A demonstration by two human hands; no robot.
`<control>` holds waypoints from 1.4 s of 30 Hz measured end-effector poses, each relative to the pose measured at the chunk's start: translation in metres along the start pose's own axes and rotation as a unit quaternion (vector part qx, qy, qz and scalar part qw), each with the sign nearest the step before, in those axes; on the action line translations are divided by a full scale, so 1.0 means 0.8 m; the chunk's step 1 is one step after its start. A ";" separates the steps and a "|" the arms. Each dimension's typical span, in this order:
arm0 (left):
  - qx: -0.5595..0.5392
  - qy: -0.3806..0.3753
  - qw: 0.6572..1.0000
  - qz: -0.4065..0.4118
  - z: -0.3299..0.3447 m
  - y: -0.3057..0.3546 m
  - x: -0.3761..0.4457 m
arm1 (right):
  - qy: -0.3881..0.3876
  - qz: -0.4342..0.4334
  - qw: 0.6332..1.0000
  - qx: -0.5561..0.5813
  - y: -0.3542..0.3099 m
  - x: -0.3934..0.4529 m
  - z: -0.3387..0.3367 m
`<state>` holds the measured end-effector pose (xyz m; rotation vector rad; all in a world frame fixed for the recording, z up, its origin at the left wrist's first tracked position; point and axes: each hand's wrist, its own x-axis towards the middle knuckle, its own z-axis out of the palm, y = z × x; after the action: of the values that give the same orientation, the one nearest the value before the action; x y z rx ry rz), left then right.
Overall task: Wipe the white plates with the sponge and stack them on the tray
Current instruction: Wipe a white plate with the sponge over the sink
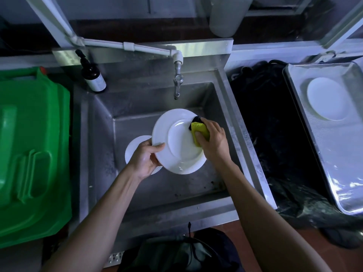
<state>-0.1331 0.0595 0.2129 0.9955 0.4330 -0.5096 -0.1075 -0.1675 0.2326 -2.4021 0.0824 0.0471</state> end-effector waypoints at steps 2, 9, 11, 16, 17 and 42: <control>0.022 -0.013 1.000 -0.011 0.000 0.003 -0.002 | -0.011 -0.016 1.000 -0.011 -0.004 0.010 -0.002; 0.058 -0.032 0.998 -0.024 0.000 0.004 0.002 | -0.055 -0.129 0.985 -0.099 -0.021 0.022 0.000; 0.066 -0.030 0.997 -0.019 0.001 0.004 0.004 | -0.055 -0.146 0.982 -0.109 -0.023 0.019 0.003; 0.075 -0.020 0.997 -0.016 0.009 0.002 0.007 | -0.031 -0.167 0.979 -0.109 -0.025 0.007 0.006; 0.076 -0.017 0.997 -0.016 0.011 0.002 0.007 | -0.025 -0.167 0.980 -0.108 -0.025 0.004 0.007; 0.608 0.021 0.757 0.238 0.164 0.023 0.046 | 0.065 -0.084 0.982 -0.154 0.064 -0.024 -0.125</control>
<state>-0.0786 -0.0541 0.2672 2.3111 -0.2173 -0.2513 -0.1290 -0.2714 0.2734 -2.7097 -0.0733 -0.1899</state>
